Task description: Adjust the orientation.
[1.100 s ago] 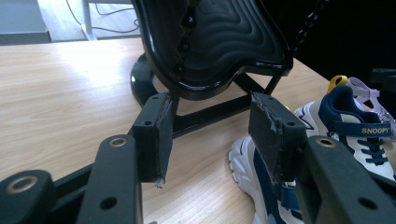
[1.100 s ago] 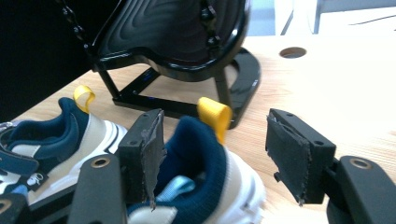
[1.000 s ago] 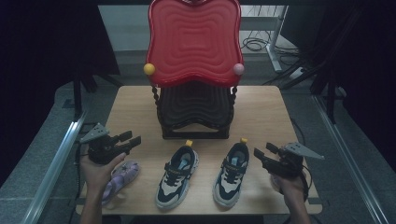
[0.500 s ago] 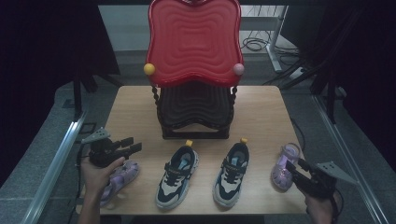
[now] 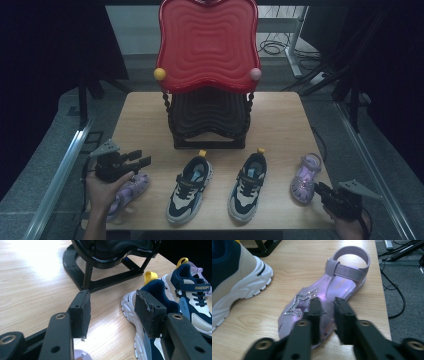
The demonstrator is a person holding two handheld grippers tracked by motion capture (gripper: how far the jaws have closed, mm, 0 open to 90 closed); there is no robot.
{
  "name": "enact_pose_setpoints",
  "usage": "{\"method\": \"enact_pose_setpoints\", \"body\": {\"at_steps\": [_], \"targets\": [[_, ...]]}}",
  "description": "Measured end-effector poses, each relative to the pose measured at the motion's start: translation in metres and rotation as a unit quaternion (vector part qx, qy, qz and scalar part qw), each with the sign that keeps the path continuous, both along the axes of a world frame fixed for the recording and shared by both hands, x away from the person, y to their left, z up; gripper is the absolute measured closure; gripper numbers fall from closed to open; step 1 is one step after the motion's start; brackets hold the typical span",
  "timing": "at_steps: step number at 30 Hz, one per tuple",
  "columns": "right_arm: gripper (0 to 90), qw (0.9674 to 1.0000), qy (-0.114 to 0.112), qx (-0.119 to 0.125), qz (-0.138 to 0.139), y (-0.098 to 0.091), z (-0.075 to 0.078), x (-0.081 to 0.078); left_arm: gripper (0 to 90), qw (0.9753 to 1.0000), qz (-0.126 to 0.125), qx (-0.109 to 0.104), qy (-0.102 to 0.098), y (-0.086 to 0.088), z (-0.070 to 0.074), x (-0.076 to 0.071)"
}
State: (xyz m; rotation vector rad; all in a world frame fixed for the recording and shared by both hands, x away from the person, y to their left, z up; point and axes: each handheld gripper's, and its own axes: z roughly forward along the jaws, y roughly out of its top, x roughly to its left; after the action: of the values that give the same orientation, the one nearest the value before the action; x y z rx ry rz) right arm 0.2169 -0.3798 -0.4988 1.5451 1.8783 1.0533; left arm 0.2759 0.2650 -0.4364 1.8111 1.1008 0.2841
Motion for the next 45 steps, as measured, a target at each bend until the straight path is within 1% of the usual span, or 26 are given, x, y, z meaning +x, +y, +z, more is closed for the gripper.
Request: {"method": "enact_pose_setpoints", "body": {"at_steps": [2,4,8,14,15,18,19,25,33,45], "targets": [[89.2,0.9999,0.005,-0.01,0.0,-0.001,-0.001,0.001,47.0,1.0,0.001,0.002,-0.001,0.002,0.001,-0.001],[89.7,0.9997,0.009,-0.023,-0.005,-0.005,-0.003,0.003,46.9,1.0,0.007,0.001,-0.002,0.004,0.001,-0.002],[89.8,0.9995,0.014,-0.025,-0.012,-0.01,-0.006,0.004,46.9,0.9999,0.011,0.002,-0.002,0.007,0.0,-0.003],[89.8,0.9993,0.021,-0.026,-0.013,-0.014,-0.01,0.008,46.8,0.9999,0.012,0.002,-0.002,0.007,0.0,-0.003],[89.8,0.9992,0.024,-0.031,-0.011,-0.012,-0.012,0.01,46.7,1.0,0.009,0.003,-0.001,0.006,0.0,-0.004],[89.8,0.999,0.027,-0.034,-0.006,-0.01,-0.014,0.012,46.7,1.0,0.007,0.005,0.0,0.005,0.0,-0.004],[89.8,0.9986,0.03,-0.042,-0.002,-0.008,-0.015,0.014,46.7,1.0,0.005,0.005,0.0,0.004,0.0,-0.004],[89.9,0.9981,0.034,-0.051,0.007,-0.006,-0.017,0.016,46.5,1.0,0.005,0.005,-0.002,0.005,0.001,-0.005],[89.9,0.9978,0.032,-0.056,0.015,-0.004,-0.015,0.016,46.4,1.0,0.002,0.008,-0.001,0.003,0.001,-0.006],[89.9,0.9976,0.034,-0.057,0.023,-0.002,-0.014,0.016,46.3,0.9999,-0.001,0.012,0.002,0.001,-0.001,-0.005]]}}
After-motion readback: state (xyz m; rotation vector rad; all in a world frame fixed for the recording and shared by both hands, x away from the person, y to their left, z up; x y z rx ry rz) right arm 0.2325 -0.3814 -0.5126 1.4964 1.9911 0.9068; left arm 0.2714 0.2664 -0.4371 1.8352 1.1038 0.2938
